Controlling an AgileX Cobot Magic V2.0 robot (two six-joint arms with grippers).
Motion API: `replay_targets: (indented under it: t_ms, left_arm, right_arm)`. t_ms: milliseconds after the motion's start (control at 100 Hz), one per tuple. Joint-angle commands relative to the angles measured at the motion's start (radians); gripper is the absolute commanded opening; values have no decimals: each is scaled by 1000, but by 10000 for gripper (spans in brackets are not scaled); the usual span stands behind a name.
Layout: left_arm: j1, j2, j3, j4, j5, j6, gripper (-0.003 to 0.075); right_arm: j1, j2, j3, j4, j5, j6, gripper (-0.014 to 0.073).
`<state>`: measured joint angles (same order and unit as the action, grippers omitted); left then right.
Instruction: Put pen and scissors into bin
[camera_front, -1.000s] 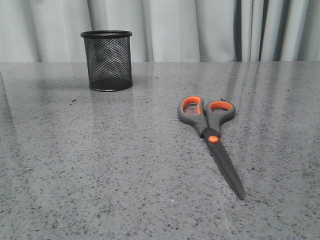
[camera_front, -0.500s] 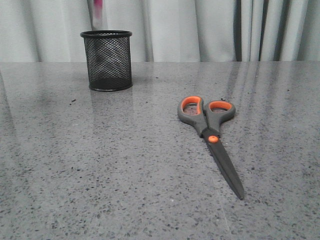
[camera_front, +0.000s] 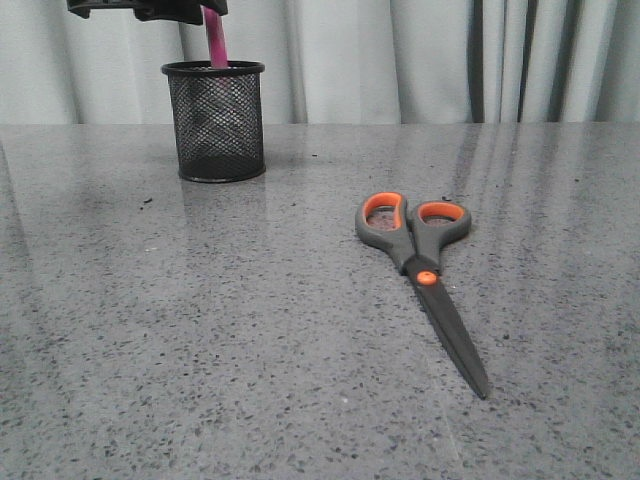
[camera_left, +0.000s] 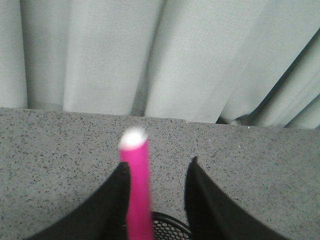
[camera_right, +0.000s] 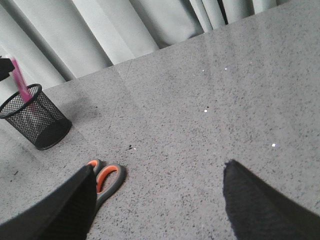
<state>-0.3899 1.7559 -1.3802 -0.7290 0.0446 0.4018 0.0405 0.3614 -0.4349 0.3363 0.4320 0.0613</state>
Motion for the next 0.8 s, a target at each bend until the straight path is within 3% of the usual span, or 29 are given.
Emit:
replay_targets:
  t_ms: [0,80,210,310,400,550,790]
  left_arm:
    - [-7,-87,-33,4,-25,1,454]
    - [-7,-135,-33,23,1,1,519]
    - [-7,-249,-33,32,61,1,489]
    - [-7,-364,-33,30,134,1,461]
    - [-7,-453,-33,30,200,1,449]
    - [-7,-592,-33,60,274,1,449]
    - [-7,-741,-27,85,347,1,449]
  right_arm:
    - [2,17,-44,6,-91,-44,484]
    - [2,28,-86,6,-88,-61,484]
    - [17,122,-237,15,-6,-115,484]
    - [58,277,-393,109,141,-210,482]
    - [121,428,-525,197,263,-253,461]
    - [306,680,-626,161,370,-247,461]
    - [559,978,-674,-238,471,185,461]
